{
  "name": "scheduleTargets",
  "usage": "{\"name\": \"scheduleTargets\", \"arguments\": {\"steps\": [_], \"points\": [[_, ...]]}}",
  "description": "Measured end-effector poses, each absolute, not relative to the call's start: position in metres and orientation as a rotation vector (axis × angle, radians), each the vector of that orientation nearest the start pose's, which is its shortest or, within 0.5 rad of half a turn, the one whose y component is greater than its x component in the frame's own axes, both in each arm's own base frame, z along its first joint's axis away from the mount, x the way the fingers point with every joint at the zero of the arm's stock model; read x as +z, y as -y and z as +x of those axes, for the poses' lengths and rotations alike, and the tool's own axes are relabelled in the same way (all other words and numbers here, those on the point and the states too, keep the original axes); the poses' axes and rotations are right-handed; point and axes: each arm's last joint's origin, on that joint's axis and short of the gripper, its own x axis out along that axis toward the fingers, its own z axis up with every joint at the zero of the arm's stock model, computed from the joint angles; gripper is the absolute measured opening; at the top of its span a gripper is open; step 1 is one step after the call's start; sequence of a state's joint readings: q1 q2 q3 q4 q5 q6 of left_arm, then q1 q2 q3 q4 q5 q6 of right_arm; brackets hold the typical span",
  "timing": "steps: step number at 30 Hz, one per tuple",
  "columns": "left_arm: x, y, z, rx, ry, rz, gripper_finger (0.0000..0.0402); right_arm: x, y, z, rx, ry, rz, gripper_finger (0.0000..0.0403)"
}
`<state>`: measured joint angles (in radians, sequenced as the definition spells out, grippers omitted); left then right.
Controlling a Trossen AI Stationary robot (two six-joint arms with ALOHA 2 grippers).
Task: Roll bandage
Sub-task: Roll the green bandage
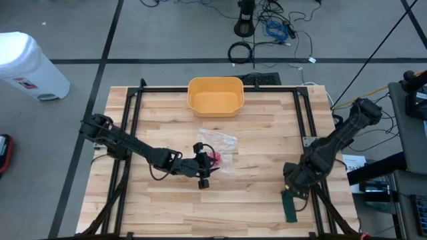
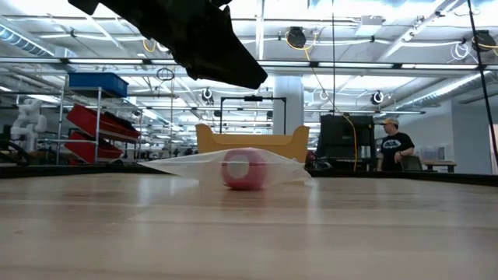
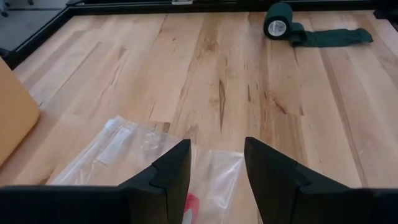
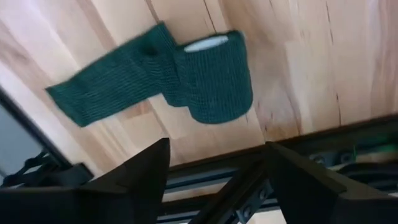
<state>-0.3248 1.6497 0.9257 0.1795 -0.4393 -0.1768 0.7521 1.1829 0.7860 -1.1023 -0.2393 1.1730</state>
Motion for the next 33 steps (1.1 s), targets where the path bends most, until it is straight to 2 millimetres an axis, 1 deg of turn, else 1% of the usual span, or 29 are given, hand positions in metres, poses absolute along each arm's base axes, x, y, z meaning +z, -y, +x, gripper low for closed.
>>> {"name": "scheduleTargets", "arguments": {"steps": [7, 14, 19, 22, 25, 30, 33], "points": [[0.201, 0.098, 0.330, 0.156, -0.492, 0.029, 0.0157, 0.197, -0.142, 0.120, -0.305, -1.752, 0.453, 0.0188], [0.200, 0.099, 0.330, 0.150, -0.495, 0.008, 0.0157, 0.172, -0.154, 0.127, -0.444, -1.789, 0.389, 0.0134], [0.200, 0.100, 0.330, 0.146, -0.495, 0.007, 0.0157, 0.158, -0.156, 0.134, -0.486, -1.797, 0.335, 0.0102], [0.200, 0.100, 0.330, 0.147, -0.495, 0.003, 0.0157, 0.154, -0.156, 0.139, -0.486, -1.762, 0.312, 0.0087], [0.200, 0.100, 0.330, 0.147, -0.495, 0.002, 0.0157, 0.153, -0.152, 0.144, -0.496, -1.713, 0.277, 0.0077], [0.200, 0.100, 0.330, 0.152, -0.493, -0.020, 0.0157, 0.153, -0.144, 0.151, -0.515, -1.617, 0.196, 0.0074], [0.201, 0.100, 0.330, 0.154, -0.492, -0.025, 0.0157, 0.152, -0.141, 0.160, -0.509, -1.513, 0.157, 0.0073]]}}
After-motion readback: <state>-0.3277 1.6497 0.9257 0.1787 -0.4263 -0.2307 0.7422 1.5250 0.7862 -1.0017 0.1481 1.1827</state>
